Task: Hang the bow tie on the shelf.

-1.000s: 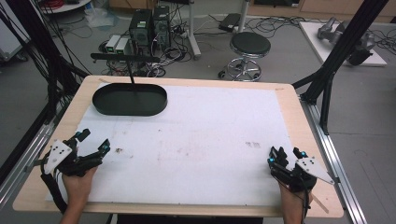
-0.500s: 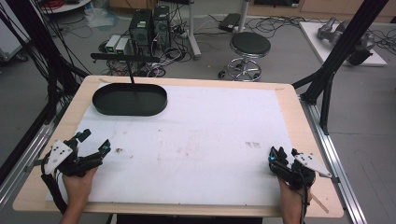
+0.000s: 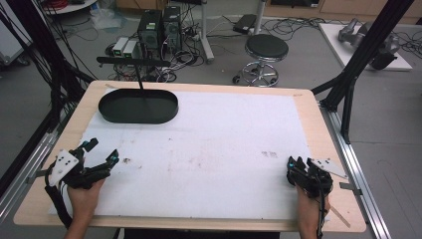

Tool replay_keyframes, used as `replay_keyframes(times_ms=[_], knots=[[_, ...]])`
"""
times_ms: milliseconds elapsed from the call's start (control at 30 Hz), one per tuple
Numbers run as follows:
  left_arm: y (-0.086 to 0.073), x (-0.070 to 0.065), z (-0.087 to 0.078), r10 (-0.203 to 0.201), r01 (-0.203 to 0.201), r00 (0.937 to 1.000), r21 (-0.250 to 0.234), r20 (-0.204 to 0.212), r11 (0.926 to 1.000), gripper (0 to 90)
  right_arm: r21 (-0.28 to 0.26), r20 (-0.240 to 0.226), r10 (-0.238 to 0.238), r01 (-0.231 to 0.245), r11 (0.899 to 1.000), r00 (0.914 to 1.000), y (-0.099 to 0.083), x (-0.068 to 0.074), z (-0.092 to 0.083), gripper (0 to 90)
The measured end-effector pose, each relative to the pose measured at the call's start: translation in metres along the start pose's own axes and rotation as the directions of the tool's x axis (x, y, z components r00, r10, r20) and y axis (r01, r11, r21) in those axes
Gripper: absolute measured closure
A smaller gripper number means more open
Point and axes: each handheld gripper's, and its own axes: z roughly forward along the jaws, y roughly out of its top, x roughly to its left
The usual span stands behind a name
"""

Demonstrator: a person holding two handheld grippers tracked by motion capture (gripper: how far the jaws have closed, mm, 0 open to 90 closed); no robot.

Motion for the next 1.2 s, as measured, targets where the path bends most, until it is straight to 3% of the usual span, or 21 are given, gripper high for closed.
replay_keyframes(times_ms=[133, 533, 933, 1200], knots=[[-0.0001, -0.0002, -0.0001, 0.001, -0.001, 1.0000, -0.001, 0.000, 1.0000, 16.9, 0.033, 0.016, 0.024, -0.024, 0.999, 0.9996, 0.0012, -0.0012, 0.0032, 42.3], [-0.0002, -0.0007, 0.0000, 0.002, -0.002, 1.0000, -0.002, 0.002, 1.0000, 17.0, 0.094, 0.034, 0.016, -0.019, 0.995, 0.9993, 0.0026, -0.0001, 0.0089, 55.9], [-0.0002, -0.0010, -0.0001, 0.005, -0.005, 1.0000, -0.002, 0.001, 1.0000, 17.0, 0.108, 0.043, -0.030, 0.025, 0.994, 0.9986, 0.0027, 0.0032, 0.0105, 73.3], [-0.0002, -0.0011, -0.0002, 0.006, -0.006, 1.0000, -0.003, 0.002, 1.0000, 17.0, 0.068, 0.058, -0.044, 0.040, 0.997, 0.9974, 0.0018, 0.0045, 0.0069, 80.3]])
